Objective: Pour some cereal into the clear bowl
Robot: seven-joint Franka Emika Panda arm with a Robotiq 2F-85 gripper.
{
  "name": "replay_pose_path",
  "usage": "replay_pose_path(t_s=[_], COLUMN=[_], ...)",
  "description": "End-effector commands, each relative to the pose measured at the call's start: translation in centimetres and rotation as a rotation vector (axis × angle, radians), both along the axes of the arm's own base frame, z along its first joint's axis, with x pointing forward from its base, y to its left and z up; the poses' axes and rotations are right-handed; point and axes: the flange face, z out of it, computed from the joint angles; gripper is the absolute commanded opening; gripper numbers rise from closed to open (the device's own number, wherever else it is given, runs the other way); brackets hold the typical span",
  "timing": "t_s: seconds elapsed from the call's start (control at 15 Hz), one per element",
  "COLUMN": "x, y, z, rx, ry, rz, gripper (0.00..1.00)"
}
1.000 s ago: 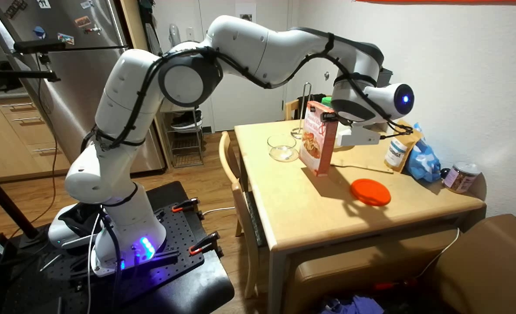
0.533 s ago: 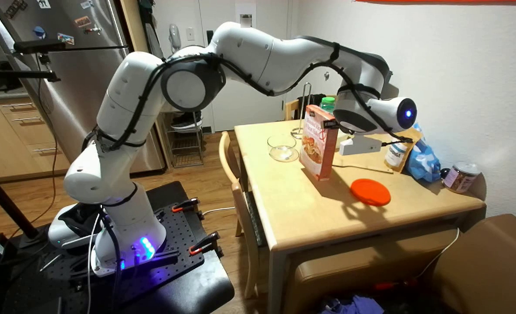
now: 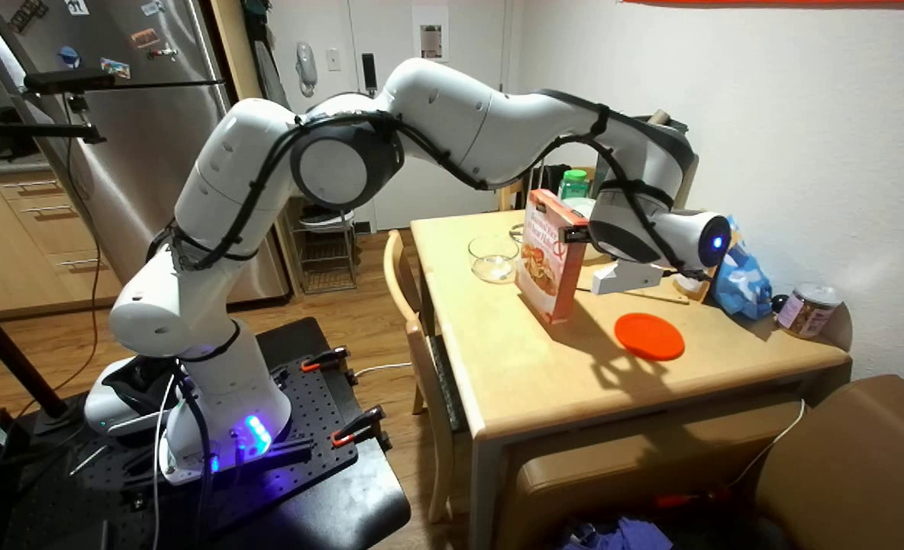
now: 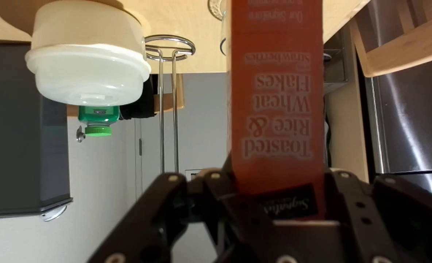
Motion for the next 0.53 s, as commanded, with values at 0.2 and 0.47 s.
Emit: replay_pose_path(t_s=[0.2, 0.47], x=[-1.0, -1.1], y=[-1.0, -1.2], z=[-1.5, -2.5], rx=[0.051, 0.051], ry=[-0.012, 0.006], rz=[0.024, 0.022], gripper=[0.21, 0.21])
